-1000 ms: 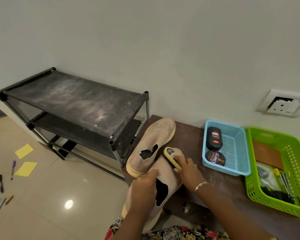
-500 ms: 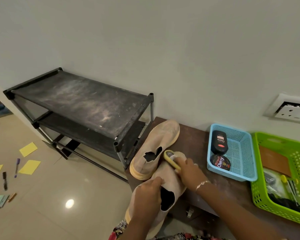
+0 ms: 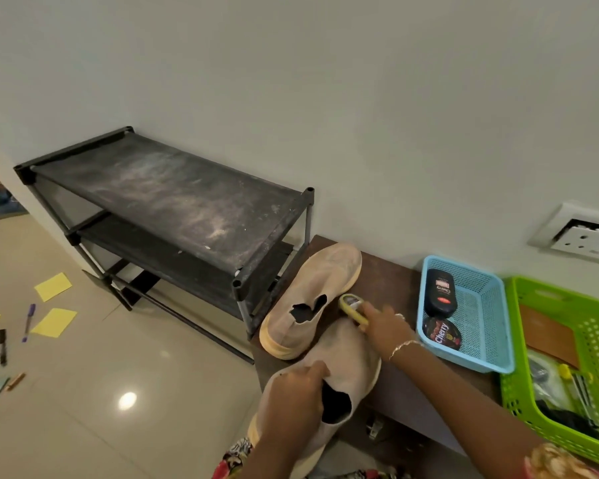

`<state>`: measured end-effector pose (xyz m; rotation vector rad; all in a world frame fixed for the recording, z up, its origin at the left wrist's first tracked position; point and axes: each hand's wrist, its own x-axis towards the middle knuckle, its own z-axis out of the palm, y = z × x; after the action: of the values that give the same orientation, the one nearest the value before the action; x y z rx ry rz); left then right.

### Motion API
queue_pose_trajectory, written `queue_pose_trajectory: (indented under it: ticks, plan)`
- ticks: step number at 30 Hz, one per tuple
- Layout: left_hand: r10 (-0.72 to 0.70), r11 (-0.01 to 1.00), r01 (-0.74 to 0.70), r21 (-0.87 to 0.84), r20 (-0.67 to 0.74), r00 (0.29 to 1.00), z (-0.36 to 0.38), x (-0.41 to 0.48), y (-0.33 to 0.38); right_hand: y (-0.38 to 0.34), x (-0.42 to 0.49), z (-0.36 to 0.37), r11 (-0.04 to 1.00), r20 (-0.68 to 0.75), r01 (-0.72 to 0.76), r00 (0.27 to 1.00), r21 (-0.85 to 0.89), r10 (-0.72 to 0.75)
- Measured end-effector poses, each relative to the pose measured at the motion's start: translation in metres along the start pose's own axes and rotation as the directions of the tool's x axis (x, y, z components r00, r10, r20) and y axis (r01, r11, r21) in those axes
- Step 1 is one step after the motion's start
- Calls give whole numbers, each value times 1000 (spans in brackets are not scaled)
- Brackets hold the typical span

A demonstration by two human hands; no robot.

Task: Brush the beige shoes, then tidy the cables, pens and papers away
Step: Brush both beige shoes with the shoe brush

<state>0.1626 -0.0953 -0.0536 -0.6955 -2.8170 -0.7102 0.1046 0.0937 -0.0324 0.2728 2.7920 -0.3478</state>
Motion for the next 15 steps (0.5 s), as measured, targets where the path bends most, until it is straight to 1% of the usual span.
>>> queue_pose_trajectory:
  ticks: [1,2,3,4,5,6,7,8,9,10,11,12,13,14,15]
  plan:
    - [2,1000,-2,2,7,1000,1,0,-1,-13,-14,7,993,48,115,992,19,-116]
    - [14,1000,-14,17,19,1000,2,1,-2,-24,-34,13,967,104,250,962,46,-253]
    - [36,998,-37,44,32,999,3,2,-2,-32,-51,14,937,150,337,926,91,-347]
    - [58,996,-61,68,43,997,4,2,-1,-30,-56,13,921,196,367,901,131,-387]
    - [69,994,-73,82,46,997,4,1,-1,-23,-52,9,917,225,379,890,124,-398]
    - [70,993,-74,89,49,996,2,1,0,-13,-43,5,923,257,381,888,55,-382]
    - [79,992,-85,97,59,995,2,2,1,-2,-30,1,935,243,349,914,-67,-324]
    - [90,989,-98,110,71,993,4,2,1,9,-15,-4,949,169,250,961,-190,-219]
    - [94,988,-104,117,82,992,6,2,1,20,-4,-11,958,81,130,990,-256,-113]
    - [83,988,-94,120,92,992,7,1,1,24,3,-14,966,22,40,999,-254,-36]
    - [81,988,-92,128,89,993,7,1,1,21,3,-14,978,17,12,1000,-210,-9]
    - [82,986,-92,136,80,993,7,2,2,13,-4,-11,989,58,53,997,-141,-46]
    - [87,985,-96,141,67,994,7,2,2,3,-16,-5,987,115,150,983,-59,-143]
    - [88,985,-95,143,57,995,6,3,3,-7,-32,2,964,179,266,947,21,-266]
    - [93,984,-99,147,45,995,6,2,4,-15,-48,6,933,232,350,904,82,-359]
